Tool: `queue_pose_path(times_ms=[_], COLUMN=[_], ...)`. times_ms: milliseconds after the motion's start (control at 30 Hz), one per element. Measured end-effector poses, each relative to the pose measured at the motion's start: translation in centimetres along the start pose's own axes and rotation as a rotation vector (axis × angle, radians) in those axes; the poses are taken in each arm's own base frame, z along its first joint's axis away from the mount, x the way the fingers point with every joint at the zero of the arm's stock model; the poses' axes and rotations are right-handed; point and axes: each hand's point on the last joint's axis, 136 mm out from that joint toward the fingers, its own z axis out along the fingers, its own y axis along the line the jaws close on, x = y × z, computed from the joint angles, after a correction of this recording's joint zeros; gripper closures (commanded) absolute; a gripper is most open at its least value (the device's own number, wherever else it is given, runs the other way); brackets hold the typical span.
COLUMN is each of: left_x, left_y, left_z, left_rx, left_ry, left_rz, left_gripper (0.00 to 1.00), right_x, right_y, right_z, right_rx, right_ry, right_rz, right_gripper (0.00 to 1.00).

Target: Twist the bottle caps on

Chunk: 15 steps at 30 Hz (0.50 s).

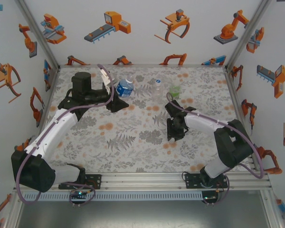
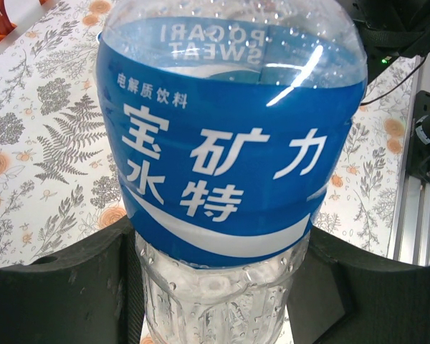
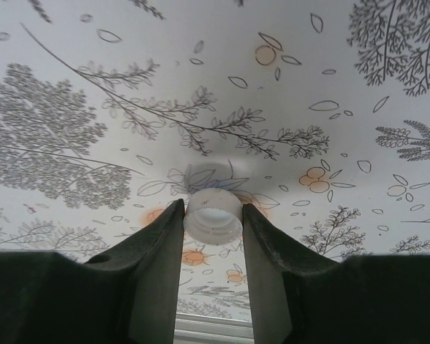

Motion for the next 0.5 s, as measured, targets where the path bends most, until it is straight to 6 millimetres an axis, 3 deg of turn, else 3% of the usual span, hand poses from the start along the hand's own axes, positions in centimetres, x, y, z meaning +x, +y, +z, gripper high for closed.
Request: queue_pose_path(times_ms=[200, 500], left_x=[0.0, 0.2], left_y=[0.1, 0.5], left_z=[0.0, 0.0], left_rx=[-0.007, -0.027], left_ry=[0.002, 0.009], left_rz=[0.000, 0.006], left_gripper=[1.00, 1.00], right_x=[-3.8, -8.8], right_y=[3.5, 9.3], right_z=[-0.9, 0.9], right_rx=[-0.048, -0.076], right_ry=[-0.043, -0.054], right_rz=[-0.052, -0.155], right_gripper=[0.63, 0.63])
